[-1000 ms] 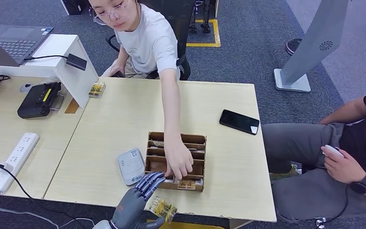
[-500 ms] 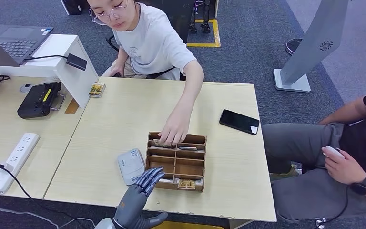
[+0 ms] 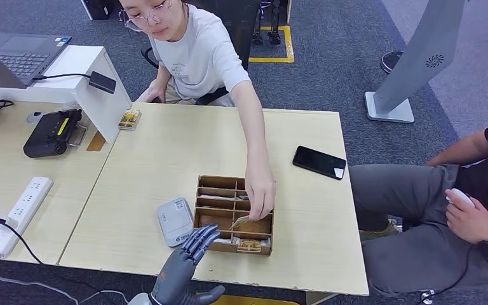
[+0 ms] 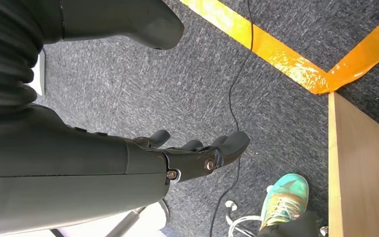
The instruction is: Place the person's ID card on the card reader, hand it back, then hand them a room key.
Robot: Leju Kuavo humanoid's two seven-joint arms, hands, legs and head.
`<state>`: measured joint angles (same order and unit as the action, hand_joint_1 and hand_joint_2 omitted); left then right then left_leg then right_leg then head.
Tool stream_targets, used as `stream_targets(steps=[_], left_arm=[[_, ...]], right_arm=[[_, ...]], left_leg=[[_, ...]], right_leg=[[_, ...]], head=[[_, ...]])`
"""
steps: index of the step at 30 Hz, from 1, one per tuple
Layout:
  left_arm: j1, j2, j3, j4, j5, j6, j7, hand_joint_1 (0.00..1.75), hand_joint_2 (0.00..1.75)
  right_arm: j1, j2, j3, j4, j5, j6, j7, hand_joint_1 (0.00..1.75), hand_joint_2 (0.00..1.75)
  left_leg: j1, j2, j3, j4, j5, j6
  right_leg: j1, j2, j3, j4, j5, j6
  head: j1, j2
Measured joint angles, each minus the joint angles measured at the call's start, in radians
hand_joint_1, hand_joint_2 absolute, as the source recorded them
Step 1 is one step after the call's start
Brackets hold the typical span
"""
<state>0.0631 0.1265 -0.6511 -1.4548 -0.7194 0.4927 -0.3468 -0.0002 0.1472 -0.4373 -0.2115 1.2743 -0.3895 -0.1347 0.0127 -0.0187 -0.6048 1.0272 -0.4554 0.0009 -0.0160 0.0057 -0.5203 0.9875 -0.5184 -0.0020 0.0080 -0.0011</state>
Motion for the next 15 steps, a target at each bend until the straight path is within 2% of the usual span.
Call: stream_targets(steps=[15], left_arm=[[0.004,0.019,-0.027,-0.007,0.004,0.011,-0.031,0.0,1.75]], right_arm=[[0.0,-0.003,0.011,0.006,-0.003,0.001,-0.003,0.0,1.75]], left_leg=[[0.0,0.0,0.0,0.0,0.0,0.0]], right_leg=[[0.0,0.0,0.0,0.0,0.0,0.0]], head=[[0.0,0.0]])
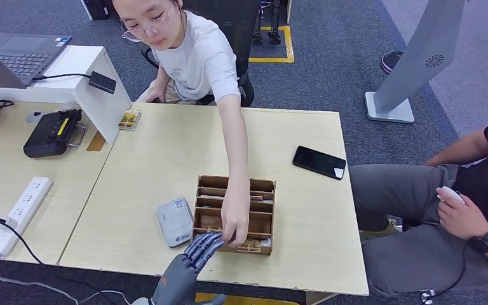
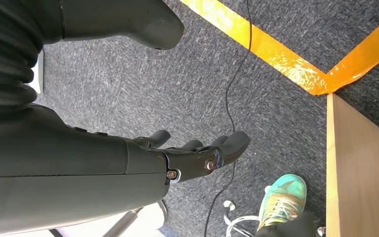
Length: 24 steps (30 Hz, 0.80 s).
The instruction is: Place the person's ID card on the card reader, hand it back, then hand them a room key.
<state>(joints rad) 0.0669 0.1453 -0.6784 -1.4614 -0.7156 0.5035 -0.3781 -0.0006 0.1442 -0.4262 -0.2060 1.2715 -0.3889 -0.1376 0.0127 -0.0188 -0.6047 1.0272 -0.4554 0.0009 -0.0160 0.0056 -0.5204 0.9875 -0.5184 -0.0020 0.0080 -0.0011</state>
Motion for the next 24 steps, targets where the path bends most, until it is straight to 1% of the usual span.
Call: stream_targets(steps=[11,24], left_arm=[[-0.012,-0.013,-0.003,0.006,-0.018,0.01,0.025,0.0,1.75],[-0.013,-0.014,-0.003,0.009,-0.023,0.01,0.032,0.0,1.75]], right_arm=[[-0.002,0.0,0.007,0.0,0.003,0.001,0.001,0.0,1.75],[-0.002,-0.001,0.012,0.0,0.003,0.002,0.005,0.0,1.75]], left_leg=[[0.0,0.0,0.0,0.0,0.0,0.0],[0.0,0.0,0.0,0.0,0.0,0.0]], right_leg=[[0.0,0.0,0.0,0.0,0.0,0.0],[0.0,0.0,0.0,0.0,0.0,0.0]], head=[[0.0,0.0],[0.0,0.0]])
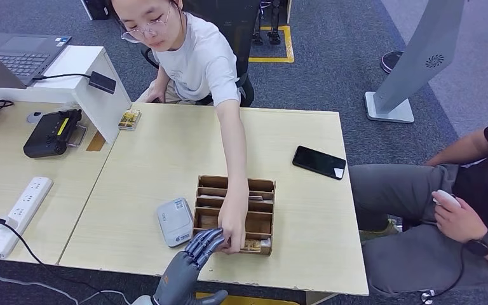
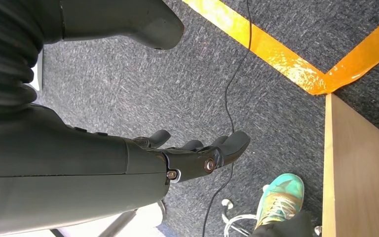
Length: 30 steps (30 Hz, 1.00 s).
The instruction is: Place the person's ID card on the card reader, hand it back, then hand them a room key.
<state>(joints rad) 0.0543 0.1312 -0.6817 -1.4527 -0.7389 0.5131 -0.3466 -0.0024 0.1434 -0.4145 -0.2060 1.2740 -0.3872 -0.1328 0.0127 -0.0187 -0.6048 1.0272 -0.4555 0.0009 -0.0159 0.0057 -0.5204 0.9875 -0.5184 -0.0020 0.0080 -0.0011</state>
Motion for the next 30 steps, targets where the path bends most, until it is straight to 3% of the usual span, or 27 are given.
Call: stream_targets(steps=[30], left_arm=[[-0.018,0.01,0.024,0.048,-0.152,0.173,-0.022,0.0,1.75]], right_arm=[[-0.001,-0.006,0.029,0.0,-0.017,0.013,-0.003,0.0,1.75]], left_leg=[[0.0,0.0,0.0,0.0,0.0,0.0]], right_leg=[[0.0,0.0,0.0,0.0,0.0,0.0]], head=[[0.0,0.0]])
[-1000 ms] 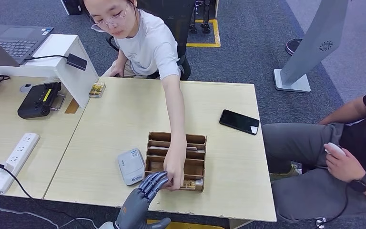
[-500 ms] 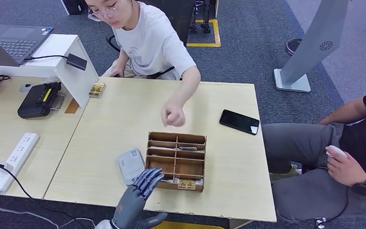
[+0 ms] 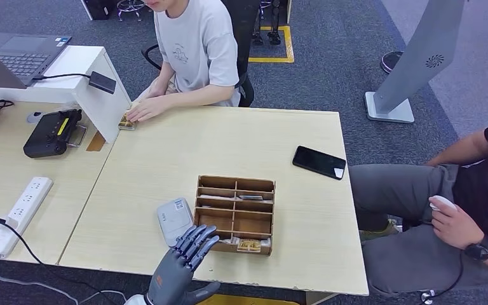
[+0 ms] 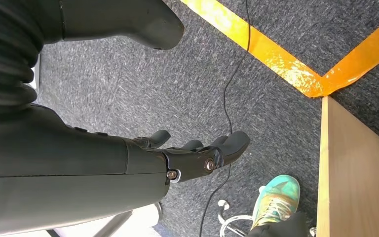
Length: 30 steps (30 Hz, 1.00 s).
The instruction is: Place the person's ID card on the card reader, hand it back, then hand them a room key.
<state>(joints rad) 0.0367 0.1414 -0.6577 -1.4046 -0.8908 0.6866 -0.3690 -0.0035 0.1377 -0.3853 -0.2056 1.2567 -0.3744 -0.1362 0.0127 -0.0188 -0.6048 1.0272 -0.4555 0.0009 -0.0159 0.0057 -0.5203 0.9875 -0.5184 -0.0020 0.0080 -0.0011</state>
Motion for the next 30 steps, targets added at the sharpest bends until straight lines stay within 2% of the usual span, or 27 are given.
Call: stream_targets(steps=[14,30], left_arm=[[-0.005,0.002,0.0,0.049,-0.01,0.002,0.007,0.0,1.75],[-0.02,0.004,0.0,0.098,-0.09,0.003,0.123,0.0,1.75]], right_arm=[[-0.002,-0.003,0.014,0.0,-0.01,0.003,0.005,0.0,1.75],[-0.002,-0.003,0.026,0.0,-0.021,0.004,0.002,0.0,1.75]], left_leg=[[0.0,0.0,0.0,0.0,0.0,0.0],[0.0,0.0,0.0,0.0,0.0,0.0]], right_leg=[[0.0,0.0,0.0,0.0,0.0,0.0],[0.0,0.0,0.0,0.0,0.0,0.0]], head=[[0.0,0.0],[0.0,0.0]])
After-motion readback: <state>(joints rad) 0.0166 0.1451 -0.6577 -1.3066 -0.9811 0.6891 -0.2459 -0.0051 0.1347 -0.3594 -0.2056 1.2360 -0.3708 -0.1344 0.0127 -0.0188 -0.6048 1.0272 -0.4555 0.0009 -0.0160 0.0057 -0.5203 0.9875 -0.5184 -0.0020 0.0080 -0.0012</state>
